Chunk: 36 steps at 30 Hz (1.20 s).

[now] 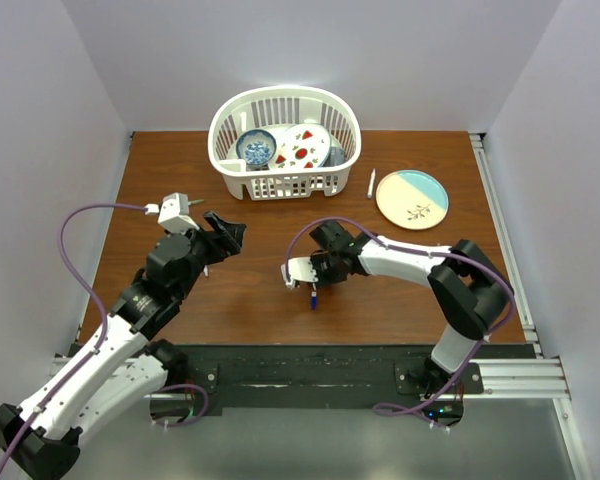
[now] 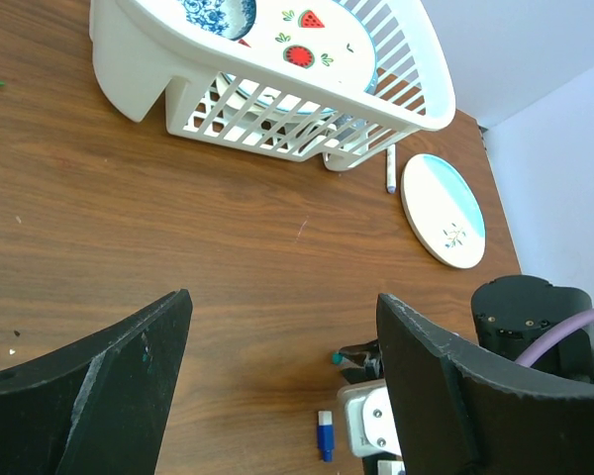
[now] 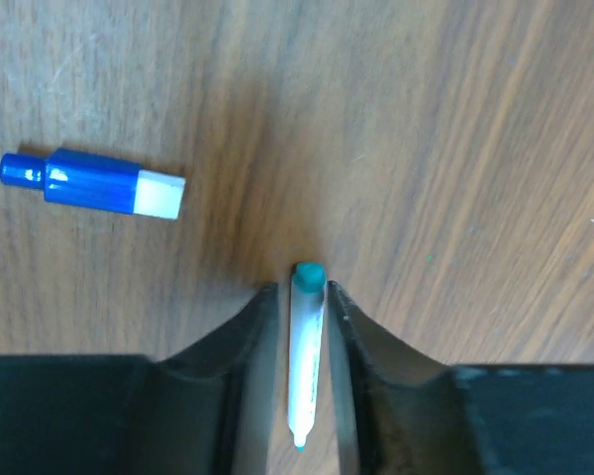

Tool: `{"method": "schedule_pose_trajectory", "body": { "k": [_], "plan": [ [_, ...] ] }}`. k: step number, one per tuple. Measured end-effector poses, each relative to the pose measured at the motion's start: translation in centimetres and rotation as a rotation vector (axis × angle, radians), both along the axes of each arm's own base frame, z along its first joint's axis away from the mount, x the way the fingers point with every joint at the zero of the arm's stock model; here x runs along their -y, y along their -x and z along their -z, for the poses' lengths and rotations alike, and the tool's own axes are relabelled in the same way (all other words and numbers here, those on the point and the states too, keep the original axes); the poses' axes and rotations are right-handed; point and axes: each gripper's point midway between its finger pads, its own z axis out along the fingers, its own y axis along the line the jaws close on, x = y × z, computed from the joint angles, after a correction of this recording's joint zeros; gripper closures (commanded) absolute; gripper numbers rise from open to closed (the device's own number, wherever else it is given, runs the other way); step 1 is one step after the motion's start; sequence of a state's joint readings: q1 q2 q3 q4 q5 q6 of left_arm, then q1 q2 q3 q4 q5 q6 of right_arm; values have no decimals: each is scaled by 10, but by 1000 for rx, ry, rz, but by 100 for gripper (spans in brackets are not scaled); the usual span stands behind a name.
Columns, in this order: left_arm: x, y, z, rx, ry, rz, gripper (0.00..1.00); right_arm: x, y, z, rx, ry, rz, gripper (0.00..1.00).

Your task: Insert the pens into the pen caps

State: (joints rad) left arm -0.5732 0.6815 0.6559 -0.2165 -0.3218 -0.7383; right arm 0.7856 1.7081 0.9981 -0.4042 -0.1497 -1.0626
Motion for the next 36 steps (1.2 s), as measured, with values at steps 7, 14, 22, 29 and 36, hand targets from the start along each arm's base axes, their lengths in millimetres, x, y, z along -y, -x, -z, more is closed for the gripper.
{"method": "schedule_pose_trajectory", "body": {
  "k": [7,14,22,29,36],
  "plan": [
    [1,1,0,0,2,7,20,-14,-10,-40,1,-193,296,59],
    [-2,6,-10,31,19,11,20,-21,-29,-99,-165,-593,1181,69],
    [-6,11,-15,51,9,15,20,10,-11,-75,-395,-662,2103,53],
    [-9,16,-18,61,14,15,20,22,0,-51,-415,-634,2539,62],
    [-9,16,-18,60,12,16,20,25,-4,-26,-392,-635,2743,61]
  ]
}}
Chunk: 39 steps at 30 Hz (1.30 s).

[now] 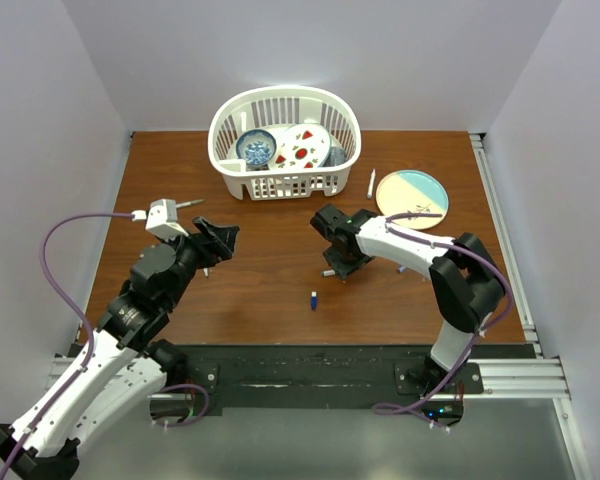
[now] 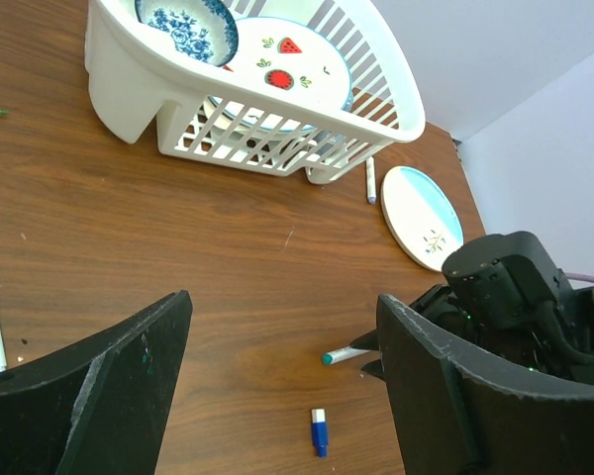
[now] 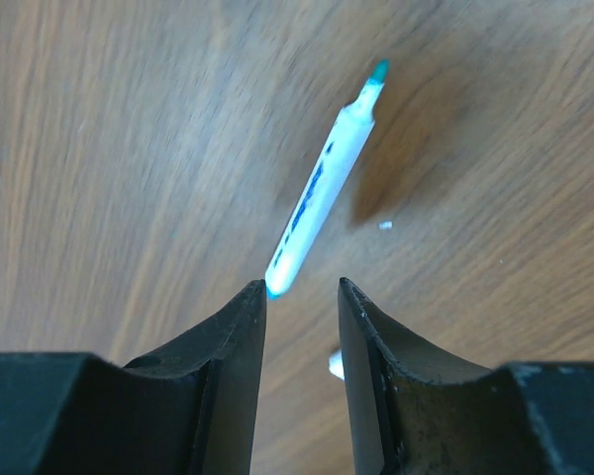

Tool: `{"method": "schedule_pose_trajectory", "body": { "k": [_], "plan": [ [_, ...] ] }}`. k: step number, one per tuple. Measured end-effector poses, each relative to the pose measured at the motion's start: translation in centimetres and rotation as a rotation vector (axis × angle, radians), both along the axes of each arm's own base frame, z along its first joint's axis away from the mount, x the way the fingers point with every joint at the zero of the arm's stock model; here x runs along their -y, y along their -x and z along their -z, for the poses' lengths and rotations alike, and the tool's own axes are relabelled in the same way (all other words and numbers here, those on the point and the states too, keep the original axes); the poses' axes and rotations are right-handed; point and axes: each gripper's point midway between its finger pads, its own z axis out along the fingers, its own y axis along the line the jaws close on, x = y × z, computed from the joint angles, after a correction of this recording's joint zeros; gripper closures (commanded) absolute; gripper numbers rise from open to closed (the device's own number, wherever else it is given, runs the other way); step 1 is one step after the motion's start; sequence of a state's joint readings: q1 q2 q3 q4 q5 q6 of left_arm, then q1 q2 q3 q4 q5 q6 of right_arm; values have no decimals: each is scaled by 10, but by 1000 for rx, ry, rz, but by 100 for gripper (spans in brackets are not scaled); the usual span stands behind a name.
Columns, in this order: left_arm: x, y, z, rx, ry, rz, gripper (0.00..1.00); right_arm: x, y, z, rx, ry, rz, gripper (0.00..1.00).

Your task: Insert the pens into the pen caps

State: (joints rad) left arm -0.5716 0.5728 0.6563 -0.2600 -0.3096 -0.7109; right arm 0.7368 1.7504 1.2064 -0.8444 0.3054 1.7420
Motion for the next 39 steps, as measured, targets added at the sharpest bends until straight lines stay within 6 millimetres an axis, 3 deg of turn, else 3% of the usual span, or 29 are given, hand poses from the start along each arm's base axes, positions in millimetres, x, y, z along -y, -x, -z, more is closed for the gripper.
{"method": "schedule_pose_trajectory", "body": {
  "k": [11,17,18,20,24,28,32,39],
  "plan": [
    [1,-1,3,-11,-8,4,20,6,-16,30,-30,3,104,60],
    [3,-2,7,-23,-15,7,20,7,-15,32,-43,5,82,81],
    [4,-2,8,-25,-15,11,20,8,-14,32,-47,10,71,91],
    [5,-3,10,-33,-19,19,20,9,-13,32,-50,22,37,100],
    [17,-6,26,-88,-39,62,21,10,-14,31,-25,44,-77,100],
    [34,-9,50,-175,-62,126,22,14,-11,28,68,55,-319,100],
    [52,-11,68,-242,-56,193,23,12,-1,9,242,-1,-579,100],
    [92,-21,90,-290,27,325,26,-30,-4,-70,636,-170,-880,100]
  ]
}}
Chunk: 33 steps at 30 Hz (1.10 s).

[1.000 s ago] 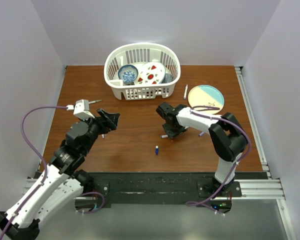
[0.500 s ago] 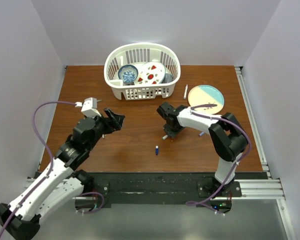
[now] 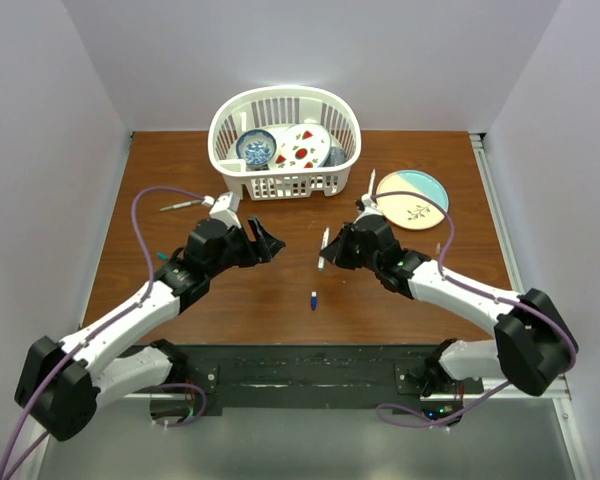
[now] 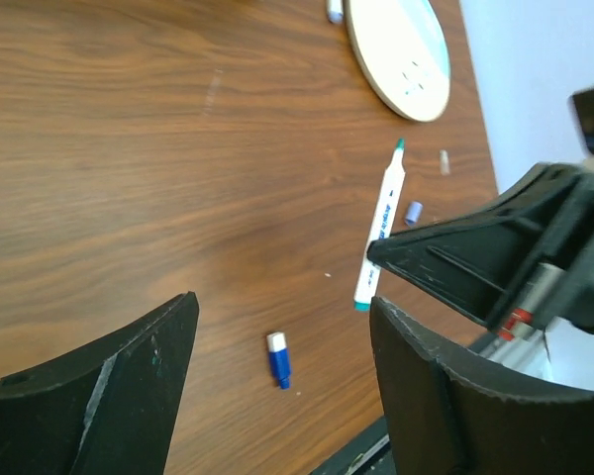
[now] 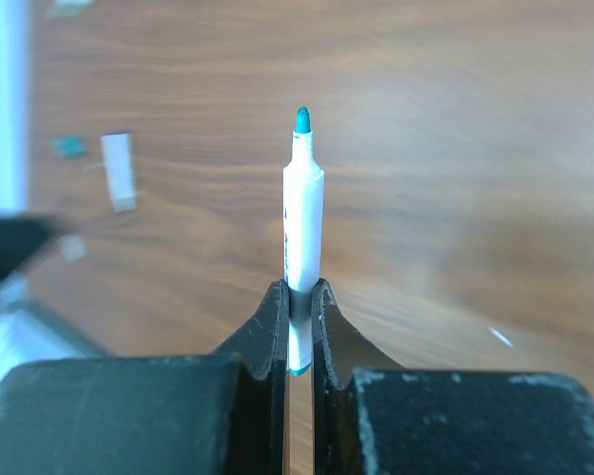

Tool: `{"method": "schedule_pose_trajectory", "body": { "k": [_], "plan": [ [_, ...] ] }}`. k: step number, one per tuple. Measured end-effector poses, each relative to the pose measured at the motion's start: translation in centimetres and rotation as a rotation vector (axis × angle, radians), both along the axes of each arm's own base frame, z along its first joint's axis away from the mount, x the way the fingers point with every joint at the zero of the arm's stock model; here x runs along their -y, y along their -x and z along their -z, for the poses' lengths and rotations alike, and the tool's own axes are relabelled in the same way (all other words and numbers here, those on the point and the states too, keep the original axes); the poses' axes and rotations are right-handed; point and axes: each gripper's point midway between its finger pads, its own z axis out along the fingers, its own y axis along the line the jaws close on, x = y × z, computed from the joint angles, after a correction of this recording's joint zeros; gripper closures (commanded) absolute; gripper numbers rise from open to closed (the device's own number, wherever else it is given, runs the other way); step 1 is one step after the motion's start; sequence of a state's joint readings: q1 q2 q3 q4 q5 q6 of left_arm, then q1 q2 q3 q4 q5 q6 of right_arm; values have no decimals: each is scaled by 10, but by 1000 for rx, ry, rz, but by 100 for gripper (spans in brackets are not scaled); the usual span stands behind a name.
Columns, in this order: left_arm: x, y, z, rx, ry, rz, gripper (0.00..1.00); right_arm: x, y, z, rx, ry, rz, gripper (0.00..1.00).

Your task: Insert the pens into the pen caps

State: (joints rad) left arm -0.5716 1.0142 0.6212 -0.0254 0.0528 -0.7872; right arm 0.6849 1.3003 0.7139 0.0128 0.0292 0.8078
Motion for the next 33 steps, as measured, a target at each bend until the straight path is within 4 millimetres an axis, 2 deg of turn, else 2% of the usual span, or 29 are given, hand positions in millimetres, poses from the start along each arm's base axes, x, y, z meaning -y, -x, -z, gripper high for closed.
{"method": "schedule_pose_trajectory", "body": {
  "k": [5,10,15,23,27,29,33],
  "plan": [
    [30,-7,10,-23,69,98,28,-23,5,-44,143,-118,-145,100],
    [52,-8,20,-48,125,187,29,-37,18,-72,225,-188,-249,100],
    [66,-8,15,-34,176,246,28,-44,26,-77,241,-204,-304,100],
    [62,-13,8,-2,176,215,23,-45,28,-81,251,-214,-314,100],
    [51,-19,-10,54,174,158,17,-45,29,-81,250,-215,-314,100],
    [45,-21,-23,91,184,130,17,-45,29,-82,249,-217,-313,100],
    [45,-18,-45,153,221,141,19,-46,29,-80,245,-217,-315,100]
  ]
}}
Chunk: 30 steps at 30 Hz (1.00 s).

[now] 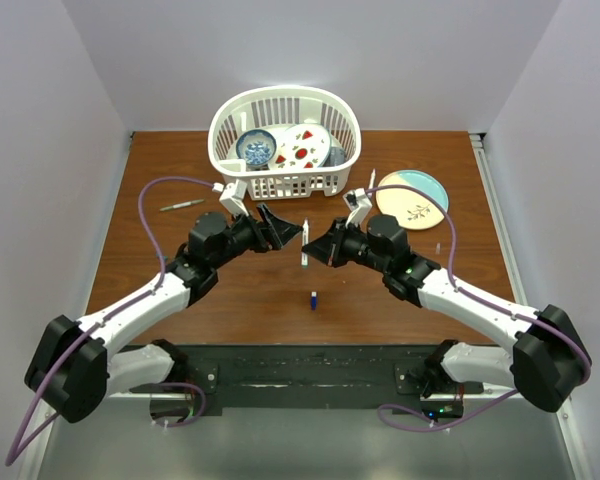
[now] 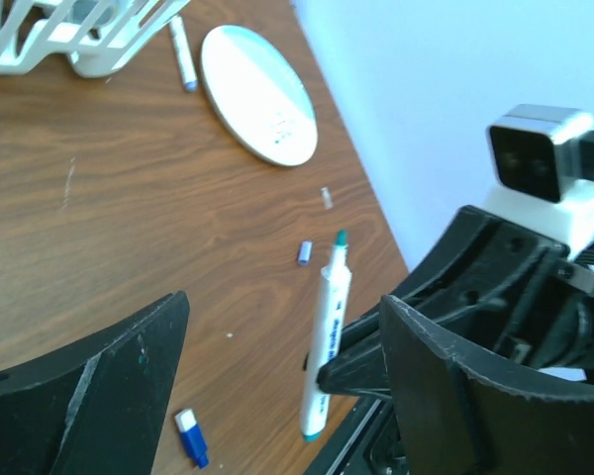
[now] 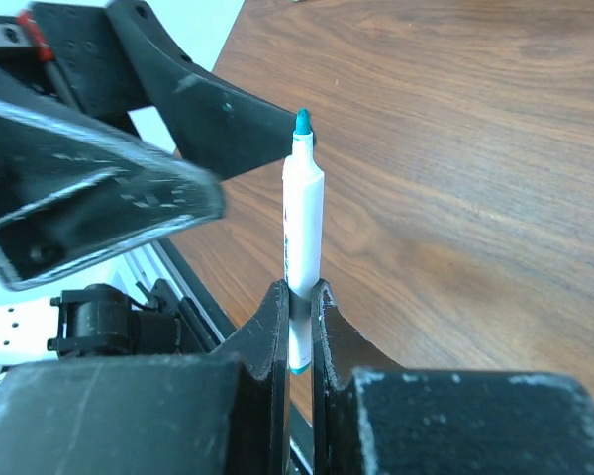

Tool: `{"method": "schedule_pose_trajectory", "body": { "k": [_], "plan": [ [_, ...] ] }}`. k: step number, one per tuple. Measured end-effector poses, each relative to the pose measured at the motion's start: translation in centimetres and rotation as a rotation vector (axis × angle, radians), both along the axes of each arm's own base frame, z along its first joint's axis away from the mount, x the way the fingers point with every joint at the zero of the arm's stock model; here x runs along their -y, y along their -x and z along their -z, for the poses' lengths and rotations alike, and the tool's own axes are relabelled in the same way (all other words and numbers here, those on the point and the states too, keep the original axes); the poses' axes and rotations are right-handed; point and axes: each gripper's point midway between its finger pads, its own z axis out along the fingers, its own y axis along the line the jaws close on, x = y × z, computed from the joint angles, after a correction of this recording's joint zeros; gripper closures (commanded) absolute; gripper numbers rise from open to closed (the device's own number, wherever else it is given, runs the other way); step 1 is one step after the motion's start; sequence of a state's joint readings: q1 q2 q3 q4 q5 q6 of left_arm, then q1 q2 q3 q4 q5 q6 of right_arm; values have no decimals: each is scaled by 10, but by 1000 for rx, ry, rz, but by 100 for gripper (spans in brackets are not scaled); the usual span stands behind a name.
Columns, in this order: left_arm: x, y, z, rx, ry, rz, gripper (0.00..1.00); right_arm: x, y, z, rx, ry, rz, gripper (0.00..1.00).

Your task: Insert the pens into the pen caps

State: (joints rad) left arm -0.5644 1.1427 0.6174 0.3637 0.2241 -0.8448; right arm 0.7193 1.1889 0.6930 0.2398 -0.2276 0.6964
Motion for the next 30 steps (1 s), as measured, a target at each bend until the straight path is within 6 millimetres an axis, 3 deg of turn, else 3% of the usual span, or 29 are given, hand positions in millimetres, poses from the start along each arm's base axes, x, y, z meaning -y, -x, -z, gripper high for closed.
{"method": "schedule_pose_trajectory", "body": {
  "k": [4,10,15,17,19,22,30],
  "plan": [
    [4,3,-6,27,22,34,23,-1,1,0,-1,-1,-6,100],
    [12,5,1,22,23,82,33,-7,9,-1,-2,-8,-45,100],
    [20,9,10,6,17,135,71,-12,17,0,-8,-7,-78,100],
    [23,12,7,17,28,161,92,-13,17,3,-14,-3,-81,94],
    [25,16,3,25,42,184,100,-14,17,4,-17,-2,-86,80],
    [28,19,0,28,54,204,100,-16,18,3,-15,-10,-94,65],
    [29,26,-12,42,82,234,100,-25,36,5,-36,-90,-187,60]
  ]
}}
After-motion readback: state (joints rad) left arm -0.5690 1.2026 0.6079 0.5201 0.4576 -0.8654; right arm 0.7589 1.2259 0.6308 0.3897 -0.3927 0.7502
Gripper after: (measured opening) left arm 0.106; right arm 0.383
